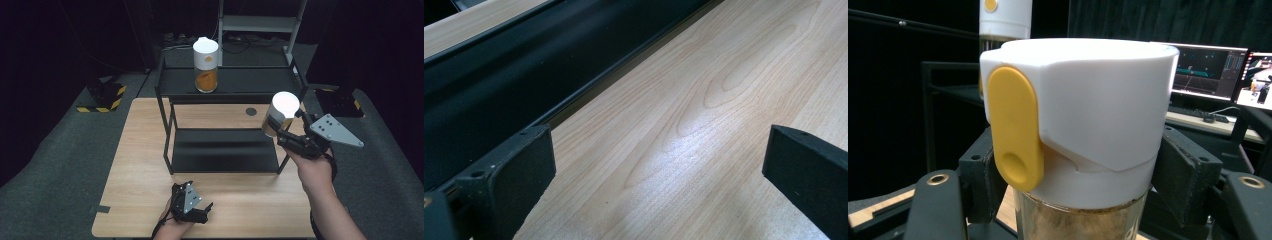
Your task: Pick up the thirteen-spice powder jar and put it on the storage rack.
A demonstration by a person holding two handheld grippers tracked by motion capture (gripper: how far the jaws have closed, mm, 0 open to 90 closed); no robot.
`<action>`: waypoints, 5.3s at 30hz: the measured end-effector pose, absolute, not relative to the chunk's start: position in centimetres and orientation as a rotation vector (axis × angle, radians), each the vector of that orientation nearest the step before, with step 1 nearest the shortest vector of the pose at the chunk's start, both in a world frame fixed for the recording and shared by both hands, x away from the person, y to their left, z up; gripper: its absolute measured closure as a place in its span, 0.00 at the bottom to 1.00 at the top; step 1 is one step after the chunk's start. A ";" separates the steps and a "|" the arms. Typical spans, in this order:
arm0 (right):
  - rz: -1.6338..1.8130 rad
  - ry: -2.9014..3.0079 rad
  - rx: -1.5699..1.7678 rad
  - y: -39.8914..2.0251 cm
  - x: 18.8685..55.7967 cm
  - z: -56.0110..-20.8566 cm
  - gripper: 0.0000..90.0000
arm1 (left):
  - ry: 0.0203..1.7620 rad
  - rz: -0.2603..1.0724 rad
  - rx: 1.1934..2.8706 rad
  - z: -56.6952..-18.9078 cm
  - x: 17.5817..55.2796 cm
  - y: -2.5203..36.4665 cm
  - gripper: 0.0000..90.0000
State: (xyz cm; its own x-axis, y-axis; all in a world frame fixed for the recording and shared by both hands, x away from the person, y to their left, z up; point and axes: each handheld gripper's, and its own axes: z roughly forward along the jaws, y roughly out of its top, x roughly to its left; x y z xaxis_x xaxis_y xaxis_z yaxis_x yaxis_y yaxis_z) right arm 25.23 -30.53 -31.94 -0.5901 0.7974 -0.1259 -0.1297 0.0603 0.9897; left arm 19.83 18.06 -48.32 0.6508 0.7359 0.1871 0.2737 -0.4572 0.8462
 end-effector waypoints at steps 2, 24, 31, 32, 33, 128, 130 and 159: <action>1.626 1.610 0.682 -30.5 25.3 -31.7 0.33 | 0.784 0.693 2.025 -48.3 19.9 18.1 0.01; 1.636 1.553 0.677 -29.5 26.5 -28.4 0.33 | 0.782 0.690 2.017 -48.4 19.8 18.3 0.01; 1.642 1.535 0.699 -29.1 27.5 -27.6 0.33 | 0.781 0.687 2.010 -48.5 19.8 18.4 0.01; 1.642 1.529 0.698 -29.0 27.8 -27.5 0.33 | 0.781 0.686 2.009 -48.5 19.8 18.4 0.01; 1.646 1.525 0.701 -29.0 27.9 -27.5 0.33 | 0.781 0.686 2.009 -48.5 19.8 18.4 0.01; 1.618 1.547 0.803 -26.3 32.5 -26.9 0.00 | 0.760 0.676 1.988 -48.7 19.7 19.0 0.01; 1.628 1.546 0.800 -26.4 32.2 -27.1 0.00 | 0.761 0.676 1.989 -48.7 19.7 19.0 0.01; 1.556 1.632 0.707 -27.5 25.7 -31.9 0.00 | 0.759 0.672 1.998 -48.6 19.8 18.9 0.01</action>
